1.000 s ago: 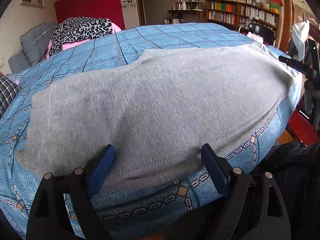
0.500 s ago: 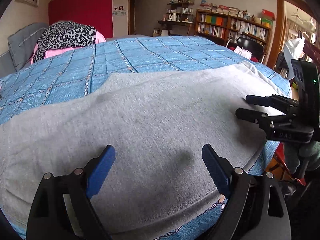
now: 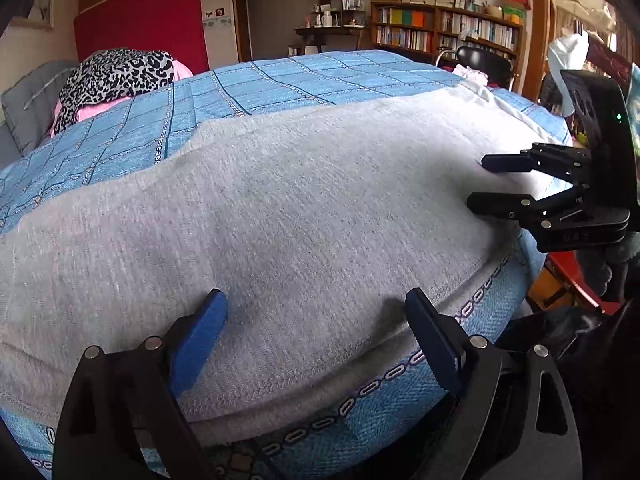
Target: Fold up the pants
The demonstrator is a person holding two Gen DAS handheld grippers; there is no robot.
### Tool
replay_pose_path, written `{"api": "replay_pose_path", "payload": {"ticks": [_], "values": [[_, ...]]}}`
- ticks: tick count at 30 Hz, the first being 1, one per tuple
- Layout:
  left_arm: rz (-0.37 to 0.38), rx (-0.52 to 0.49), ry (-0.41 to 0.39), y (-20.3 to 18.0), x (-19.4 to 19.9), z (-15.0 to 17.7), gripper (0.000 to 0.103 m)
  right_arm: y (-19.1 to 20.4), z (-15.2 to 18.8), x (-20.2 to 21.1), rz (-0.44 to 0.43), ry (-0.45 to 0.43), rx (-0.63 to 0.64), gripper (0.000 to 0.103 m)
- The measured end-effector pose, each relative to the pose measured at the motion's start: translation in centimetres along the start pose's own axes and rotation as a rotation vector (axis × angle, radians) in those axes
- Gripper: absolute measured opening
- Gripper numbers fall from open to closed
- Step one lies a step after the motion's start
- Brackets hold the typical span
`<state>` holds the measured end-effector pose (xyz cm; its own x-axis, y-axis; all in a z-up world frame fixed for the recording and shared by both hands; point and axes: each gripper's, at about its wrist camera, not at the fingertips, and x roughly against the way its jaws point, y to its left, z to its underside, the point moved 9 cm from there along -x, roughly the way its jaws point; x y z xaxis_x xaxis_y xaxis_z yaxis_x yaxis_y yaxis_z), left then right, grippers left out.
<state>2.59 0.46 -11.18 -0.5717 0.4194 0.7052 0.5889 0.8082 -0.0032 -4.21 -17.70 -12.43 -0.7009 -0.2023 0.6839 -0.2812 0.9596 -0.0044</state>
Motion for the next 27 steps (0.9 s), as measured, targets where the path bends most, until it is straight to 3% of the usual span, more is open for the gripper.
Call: {"api": "replay_pose_path", "payload": {"ticks": [3,6,10,12,18,22,27], "values": [[0.057,0.056,-0.050,0.0,0.8,-1.7,0.089,-0.1,-2.5,0.3,-0.061,-0.021,-0.031,0.073],[0.043,0.039,-0.082,-0.2,0.8,-2.8,0.089,0.1,-5.7,-0.1,-0.098,-0.048,-0.030,0.073],[0.072,0.054,-0.040,-0.1,-0.2,-2.3,0.089,1.0,-10.0,-1.8,-0.150,-0.048,-0.009,0.073],[0.082,0.048,-0.017,-0.4,-0.6,-1.1,0.089,1.9,-11.8,-3.2,-0.186,-0.028,0.003,0.073],[0.073,0.018,-0.044,-1.1,-0.5,0.4,0.089,5.0,-15.7,-10.1,-0.276,0.095,-0.010,0.073],[0.088,0.024,-0.063,-1.2,-0.4,0.7,0.089,6.9,-17.0,-14.6,-0.268,0.176,-0.004,0.073],[0.117,0.037,-0.087,-1.0,0.0,0.9,0.089,7.3,-17.1,-18.8,-0.162,0.251,0.015,0.073]]}}
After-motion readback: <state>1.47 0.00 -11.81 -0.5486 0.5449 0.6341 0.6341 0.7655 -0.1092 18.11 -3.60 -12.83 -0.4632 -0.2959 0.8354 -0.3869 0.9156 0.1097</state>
